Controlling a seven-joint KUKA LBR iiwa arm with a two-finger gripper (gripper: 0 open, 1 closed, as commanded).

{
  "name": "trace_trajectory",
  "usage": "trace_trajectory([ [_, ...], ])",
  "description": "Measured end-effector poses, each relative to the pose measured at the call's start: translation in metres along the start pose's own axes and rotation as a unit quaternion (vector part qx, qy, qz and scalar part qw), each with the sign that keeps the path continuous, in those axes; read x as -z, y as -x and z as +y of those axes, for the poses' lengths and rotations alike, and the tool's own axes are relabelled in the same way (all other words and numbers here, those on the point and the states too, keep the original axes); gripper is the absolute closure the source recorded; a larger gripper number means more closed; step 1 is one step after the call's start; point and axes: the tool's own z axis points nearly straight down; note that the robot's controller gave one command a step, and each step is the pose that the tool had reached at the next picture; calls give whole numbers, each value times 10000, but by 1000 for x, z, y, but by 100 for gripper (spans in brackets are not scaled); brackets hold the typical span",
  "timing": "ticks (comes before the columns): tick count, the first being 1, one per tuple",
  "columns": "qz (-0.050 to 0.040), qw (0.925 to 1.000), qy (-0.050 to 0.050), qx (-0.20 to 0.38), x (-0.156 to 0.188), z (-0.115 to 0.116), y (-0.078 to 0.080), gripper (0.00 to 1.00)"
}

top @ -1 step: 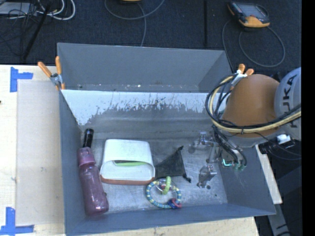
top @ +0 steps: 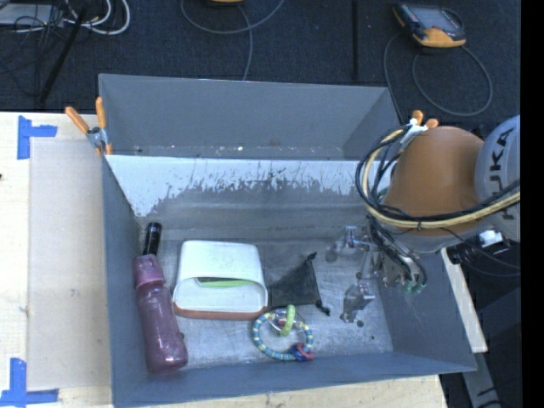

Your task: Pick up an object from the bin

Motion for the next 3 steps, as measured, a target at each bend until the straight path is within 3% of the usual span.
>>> trace_trajectory([
  [1,-31,9995,-3,325,-60,28,26,0],
  [2,24,9975,3,712,-84,42,32,0],
  [3,-13,9895,1,1445,-42,54,44,0],
])
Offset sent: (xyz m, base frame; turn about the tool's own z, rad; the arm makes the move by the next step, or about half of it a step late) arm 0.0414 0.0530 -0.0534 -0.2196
